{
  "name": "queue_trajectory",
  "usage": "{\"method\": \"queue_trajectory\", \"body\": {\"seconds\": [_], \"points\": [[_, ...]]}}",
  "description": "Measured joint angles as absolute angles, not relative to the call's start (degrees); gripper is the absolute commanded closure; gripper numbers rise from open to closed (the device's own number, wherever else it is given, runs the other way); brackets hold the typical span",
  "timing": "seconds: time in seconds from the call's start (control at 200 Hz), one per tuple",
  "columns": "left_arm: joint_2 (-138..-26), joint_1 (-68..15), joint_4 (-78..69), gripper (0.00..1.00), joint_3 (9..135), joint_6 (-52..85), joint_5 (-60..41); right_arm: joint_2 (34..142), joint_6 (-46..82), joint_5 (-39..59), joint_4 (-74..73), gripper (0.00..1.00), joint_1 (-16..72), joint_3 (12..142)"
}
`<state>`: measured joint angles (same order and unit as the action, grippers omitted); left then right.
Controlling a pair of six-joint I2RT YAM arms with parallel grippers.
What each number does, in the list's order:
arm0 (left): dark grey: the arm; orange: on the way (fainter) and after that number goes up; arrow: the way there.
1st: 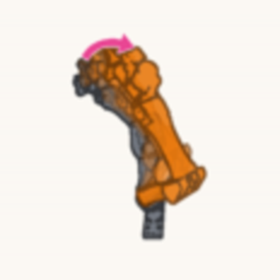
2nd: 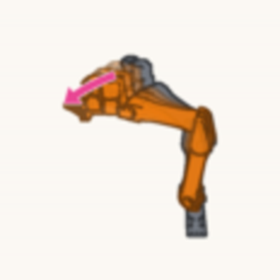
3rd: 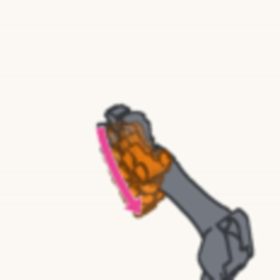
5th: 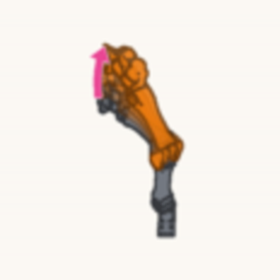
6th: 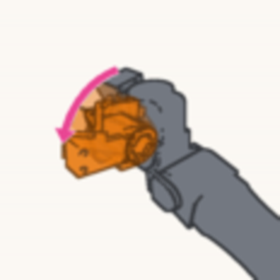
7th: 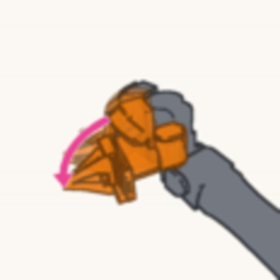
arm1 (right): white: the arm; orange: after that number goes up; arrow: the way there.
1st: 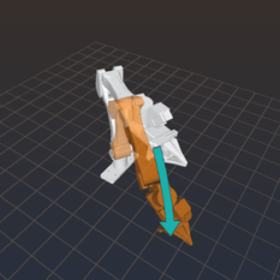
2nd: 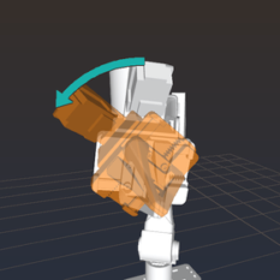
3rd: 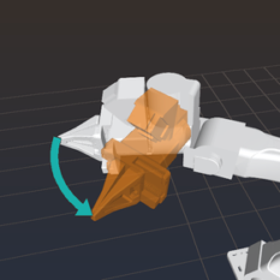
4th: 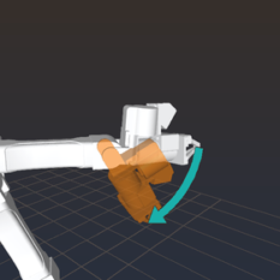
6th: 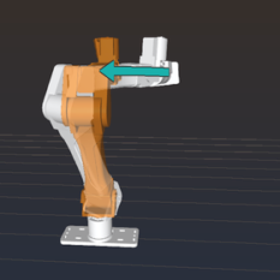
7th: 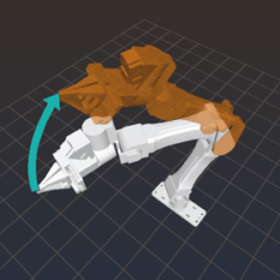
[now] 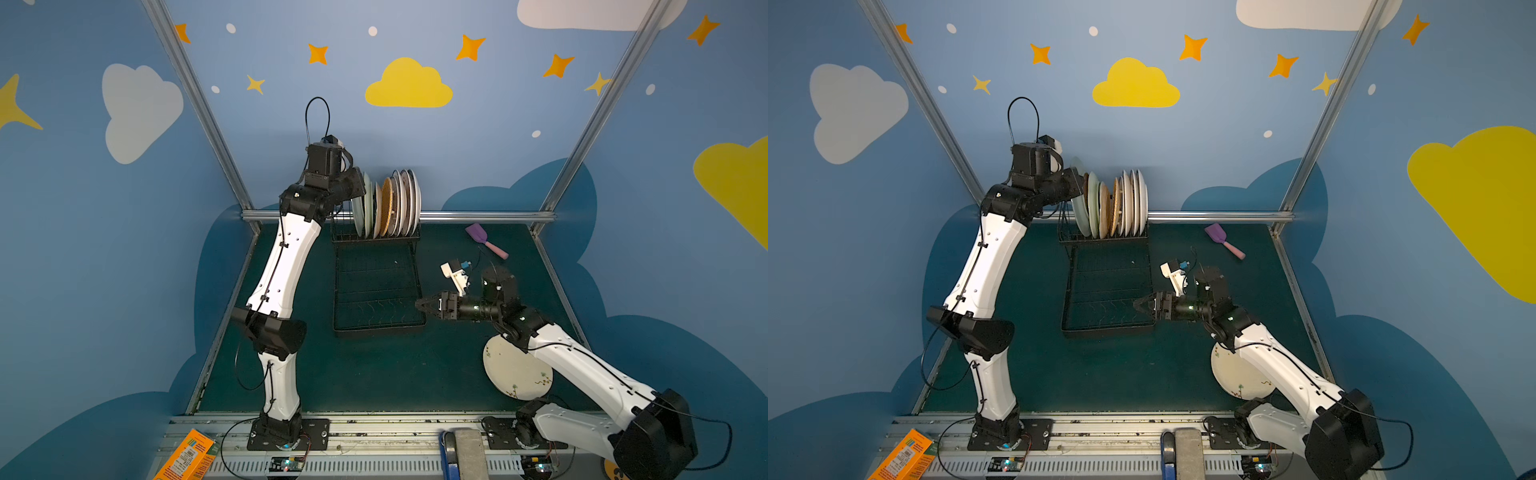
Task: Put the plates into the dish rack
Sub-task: 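Lower the plain plate into the front rack slot with the left gripper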
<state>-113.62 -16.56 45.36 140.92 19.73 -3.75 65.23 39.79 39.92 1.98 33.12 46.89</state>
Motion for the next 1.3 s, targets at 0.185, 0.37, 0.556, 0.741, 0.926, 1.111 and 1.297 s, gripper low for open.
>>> {"method": "queue_trajectory", "body": {"seconds": [0.185,0.37,0.556,0.741,0.926,1.111,1.297], "points": [[-115.9,-16.8,47.0,0.96,142.6,18.8,-2.2,64.9,39.8,39.9,2.0,0.13,33.1,46.9],[-118.1,-16.8,47.4,0.96,143.8,18.6,-1.7,64.9,39.8,39.9,2.0,0.13,33.2,46.9],[-119.3,-17.0,47.6,0.96,145.3,18.3,-0.3,64.9,39.9,39.9,2.0,0.13,33.3,46.9],[-120.0,-17.1,47.9,0.96,146.3,17.8,-0.1,64.9,40.0,39.9,2.0,0.13,33.4,46.7],[-120.1,-17.2,47.9,0.9,146.4,17.5,0.1,64.9,40.0,39.8,2.0,0.13,33.6,46.6],[-120.8,-17.2,47.9,0.87,147.3,17.3,0.6,64.9,40.0,39.8,2.0,0.13,33.6,46.6],[-120.8,-17.2,47.1,0.85,148.4,17.1,0.8,64.9,40.0,39.7,2.0,0.13,33.7,46.6]]}}
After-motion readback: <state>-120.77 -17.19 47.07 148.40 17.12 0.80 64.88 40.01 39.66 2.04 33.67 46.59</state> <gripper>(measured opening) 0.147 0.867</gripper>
